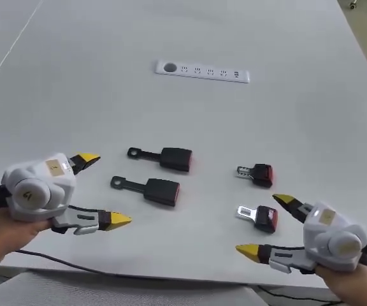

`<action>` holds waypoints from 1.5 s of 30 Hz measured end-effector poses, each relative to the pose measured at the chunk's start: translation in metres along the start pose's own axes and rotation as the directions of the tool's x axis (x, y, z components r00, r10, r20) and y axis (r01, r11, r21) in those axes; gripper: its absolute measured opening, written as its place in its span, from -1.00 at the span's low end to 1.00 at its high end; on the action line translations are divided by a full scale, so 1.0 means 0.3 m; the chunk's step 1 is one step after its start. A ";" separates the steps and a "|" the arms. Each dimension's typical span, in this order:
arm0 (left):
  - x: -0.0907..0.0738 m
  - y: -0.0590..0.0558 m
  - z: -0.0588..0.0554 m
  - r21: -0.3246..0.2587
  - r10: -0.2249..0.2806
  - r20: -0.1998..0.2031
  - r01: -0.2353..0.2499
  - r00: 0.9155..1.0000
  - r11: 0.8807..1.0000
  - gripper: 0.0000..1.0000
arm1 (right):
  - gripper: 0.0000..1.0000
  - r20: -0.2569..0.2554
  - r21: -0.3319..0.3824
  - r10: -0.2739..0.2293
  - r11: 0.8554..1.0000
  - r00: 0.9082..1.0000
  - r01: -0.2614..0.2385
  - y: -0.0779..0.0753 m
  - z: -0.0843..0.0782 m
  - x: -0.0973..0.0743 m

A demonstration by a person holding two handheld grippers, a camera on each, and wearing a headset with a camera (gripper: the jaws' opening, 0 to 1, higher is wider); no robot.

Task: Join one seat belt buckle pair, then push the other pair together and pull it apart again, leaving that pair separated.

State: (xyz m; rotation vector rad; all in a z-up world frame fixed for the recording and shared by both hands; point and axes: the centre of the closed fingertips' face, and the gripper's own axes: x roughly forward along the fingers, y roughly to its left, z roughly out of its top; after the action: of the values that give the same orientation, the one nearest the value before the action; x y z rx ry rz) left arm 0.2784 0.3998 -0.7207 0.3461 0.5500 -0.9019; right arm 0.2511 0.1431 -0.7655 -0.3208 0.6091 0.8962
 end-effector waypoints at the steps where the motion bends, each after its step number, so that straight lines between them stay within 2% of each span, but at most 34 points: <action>1: 0.005 -0.002 -0.002 0.005 -0.006 -0.003 0.006 1.000 1.000 0.75 | 0.72 -0.007 0.000 -0.001 1.000 1.000 0.001 -0.005 -0.006 -0.001; 14: 0.053 -0.002 -0.002 0.027 -0.048 -0.020 0.049 0.999 0.998 0.69 | 0.63 -0.038 0.010 0.008 1.000 0.999 -0.007 -0.062 -0.031 -0.004; 26: 0.105 0.004 -0.023 0.058 -0.097 -0.061 0.101 0.993 0.993 0.64 | 0.52 -0.095 0.019 0.044 0.999 0.994 -0.043 -0.102 -0.087 0.005; 29: 0.125 0.001 -0.026 0.068 -0.116 -0.076 0.121 0.990 0.990 0.64 | 0.48 -0.121 0.020 0.065 0.998 0.991 -0.063 -0.107 -0.111 0.010; 36: 0.176 0.001 -0.029 0.100 -0.153 -0.107 0.164 0.982 0.981 0.60 | 0.40 -0.144 0.014 0.099 0.995 0.985 -0.098 -0.116 -0.128 0.017; 41: 0.223 -0.007 -0.043 0.125 -0.186 -0.142 0.204 0.972 0.971 0.57 | 0.34 -0.166 0.004 0.119 0.993 0.979 -0.120 -0.130 -0.144 0.024; 45: 0.265 -0.016 -0.059 0.158 -0.215 -0.178 0.243 0.960 0.957 0.56 | 0.27 -0.184 -0.003 0.141 0.990 0.973 -0.144 -0.134 -0.159 0.027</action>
State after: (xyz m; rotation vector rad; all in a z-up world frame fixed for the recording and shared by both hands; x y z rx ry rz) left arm 0.3086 0.3549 -0.7816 0.5276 0.6681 -1.1595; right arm 0.2702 0.1005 -0.8075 -0.3802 0.8031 1.0164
